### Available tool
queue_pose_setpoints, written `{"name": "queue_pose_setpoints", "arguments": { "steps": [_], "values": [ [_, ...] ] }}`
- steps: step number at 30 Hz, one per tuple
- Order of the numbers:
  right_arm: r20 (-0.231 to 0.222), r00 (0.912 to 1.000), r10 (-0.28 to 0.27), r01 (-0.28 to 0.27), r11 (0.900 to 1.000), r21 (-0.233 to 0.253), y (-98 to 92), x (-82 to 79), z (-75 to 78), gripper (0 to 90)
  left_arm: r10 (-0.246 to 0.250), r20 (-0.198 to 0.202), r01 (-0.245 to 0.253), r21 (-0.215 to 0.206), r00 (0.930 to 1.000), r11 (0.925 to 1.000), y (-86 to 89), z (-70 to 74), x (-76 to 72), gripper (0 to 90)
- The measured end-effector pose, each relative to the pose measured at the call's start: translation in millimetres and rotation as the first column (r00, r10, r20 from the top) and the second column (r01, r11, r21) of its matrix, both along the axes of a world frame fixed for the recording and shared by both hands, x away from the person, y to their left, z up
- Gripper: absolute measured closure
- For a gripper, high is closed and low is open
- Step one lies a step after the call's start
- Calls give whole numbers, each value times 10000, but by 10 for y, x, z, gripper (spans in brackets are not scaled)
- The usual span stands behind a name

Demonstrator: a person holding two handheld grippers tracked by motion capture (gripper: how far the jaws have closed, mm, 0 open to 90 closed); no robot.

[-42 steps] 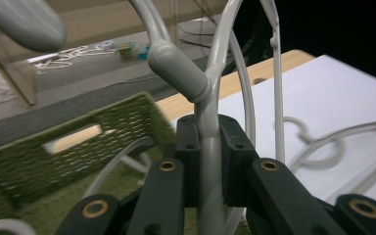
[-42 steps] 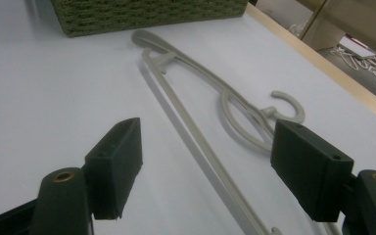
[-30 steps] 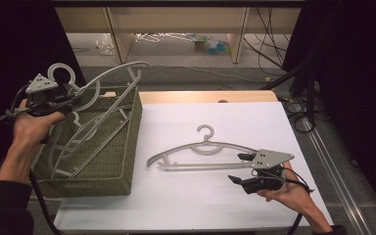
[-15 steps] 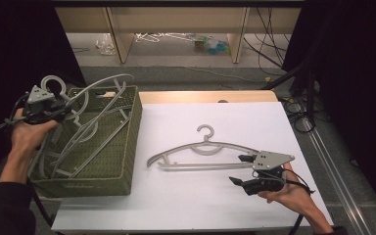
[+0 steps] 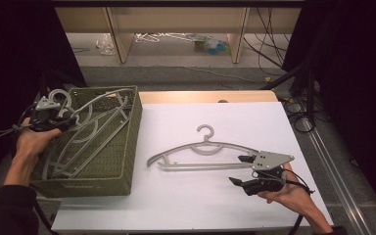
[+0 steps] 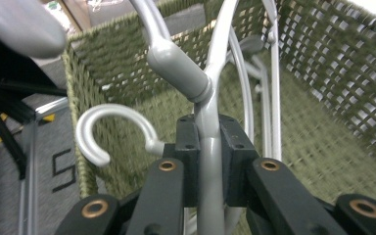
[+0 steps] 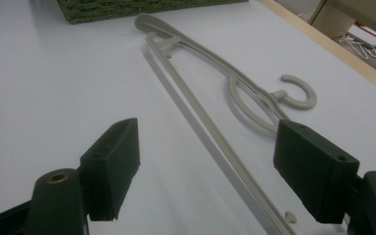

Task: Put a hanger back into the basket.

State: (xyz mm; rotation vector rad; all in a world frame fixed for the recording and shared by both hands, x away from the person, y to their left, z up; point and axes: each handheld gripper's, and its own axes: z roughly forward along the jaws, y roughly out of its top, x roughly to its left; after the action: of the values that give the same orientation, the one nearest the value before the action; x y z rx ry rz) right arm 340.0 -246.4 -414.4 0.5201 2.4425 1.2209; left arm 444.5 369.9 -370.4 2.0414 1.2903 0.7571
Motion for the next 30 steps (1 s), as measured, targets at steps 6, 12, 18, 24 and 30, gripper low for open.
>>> {"name": "queue_pose_setpoints", "arguments": {
  "steps": [6,12,18,24,30],
  "values": [
    [-70,10000,20,-21,10000,-80,8,2,-20,261,26,-293,-21,158,9996,9999,-59,-76,49,804],
    [-75,10000,40,-40,10000,-77,15,-1,-26,261,-68,-696,101,465,9976,9989,-154,-207,94,801],
    [-56,9999,85,-85,9999,-103,12,-2,-30,262,348,-1148,-305,390,9928,9988,-214,-356,157,798],
    [-34,10000,35,-35,10000,-49,1,-5,-33,262,936,-1183,-845,795,9886,9932,-163,-366,144,702],
    [-86,9999,-52,52,10000,-26,-11,2,-43,260,1536,-745,-1525,202,9853,9881,-146,-213,44,526]
  ]
}}
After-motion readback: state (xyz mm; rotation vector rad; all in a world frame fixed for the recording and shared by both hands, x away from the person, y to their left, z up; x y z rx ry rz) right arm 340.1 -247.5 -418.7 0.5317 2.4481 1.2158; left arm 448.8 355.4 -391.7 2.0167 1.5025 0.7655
